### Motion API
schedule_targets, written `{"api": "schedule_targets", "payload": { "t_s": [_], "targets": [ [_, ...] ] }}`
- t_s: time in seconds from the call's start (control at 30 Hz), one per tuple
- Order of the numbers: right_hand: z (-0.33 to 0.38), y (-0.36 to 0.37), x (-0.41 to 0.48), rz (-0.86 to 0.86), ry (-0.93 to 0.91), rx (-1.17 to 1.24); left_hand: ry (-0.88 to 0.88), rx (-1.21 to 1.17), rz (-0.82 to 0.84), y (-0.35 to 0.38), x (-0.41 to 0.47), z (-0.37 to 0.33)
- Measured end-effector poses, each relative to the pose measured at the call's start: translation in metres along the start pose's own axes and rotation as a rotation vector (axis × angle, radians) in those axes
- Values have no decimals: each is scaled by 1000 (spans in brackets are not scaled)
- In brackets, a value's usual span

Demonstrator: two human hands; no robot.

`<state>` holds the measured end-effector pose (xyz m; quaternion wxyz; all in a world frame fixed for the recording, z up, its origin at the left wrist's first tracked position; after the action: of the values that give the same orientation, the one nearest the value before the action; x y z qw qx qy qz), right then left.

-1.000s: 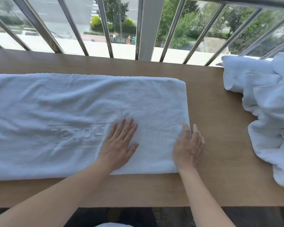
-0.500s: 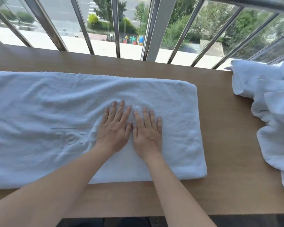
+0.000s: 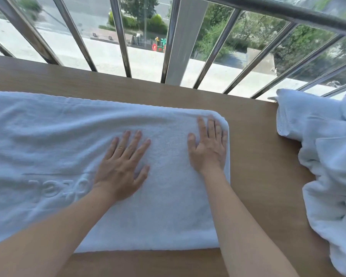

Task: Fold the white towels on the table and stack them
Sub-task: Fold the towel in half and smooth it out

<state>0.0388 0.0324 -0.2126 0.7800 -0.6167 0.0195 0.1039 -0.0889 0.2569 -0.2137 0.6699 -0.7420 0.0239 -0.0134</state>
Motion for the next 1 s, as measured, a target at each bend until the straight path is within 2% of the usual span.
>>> {"api": "schedule_targets", "payload": {
  "t_s": [0.1,0.23,0.27,0.37,0.43,0.63,0.77,0.87,1.0],
  "targets": [
    [-1,-1,3,-29,17,-2,2,-7,-14,-1,0,1],
    [13,-2,-27,-52,135,70,-5,-25,-9,-3,1,1],
    [24,2,-48,-50,106,96,-7,-30,-8,-3,1,0],
    [59,24,-125,-7,-128,91,-4,-50,-10,-5,1,0],
    [55,34,-158,0,-154,29,2,-67,-4,-5,0,-1],
    [-31,18,-180,2,178,-23,2,-96,44,-6,-14,-2],
    [-46,9,-194,-29,303,45,24,-108,102,-4,-45,-6],
    [-11,9,-198,-100,236,56,117,-110,114,-7,-75,-3],
    [87,29,-195,-102,0,177,138,-92,103,-11,-109,24]
  ]
}}
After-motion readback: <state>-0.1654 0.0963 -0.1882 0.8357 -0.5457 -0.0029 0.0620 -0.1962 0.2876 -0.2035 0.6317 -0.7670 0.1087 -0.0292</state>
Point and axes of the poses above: each hand's wrist, its own x-axis towards the middle knuckle, its own y-axis out of the palm, z = x × y, the point moved 3 cm from there along x, towards the middle knuckle, and after that the axes turned 3 degrees about x, right-handed, at the moved point
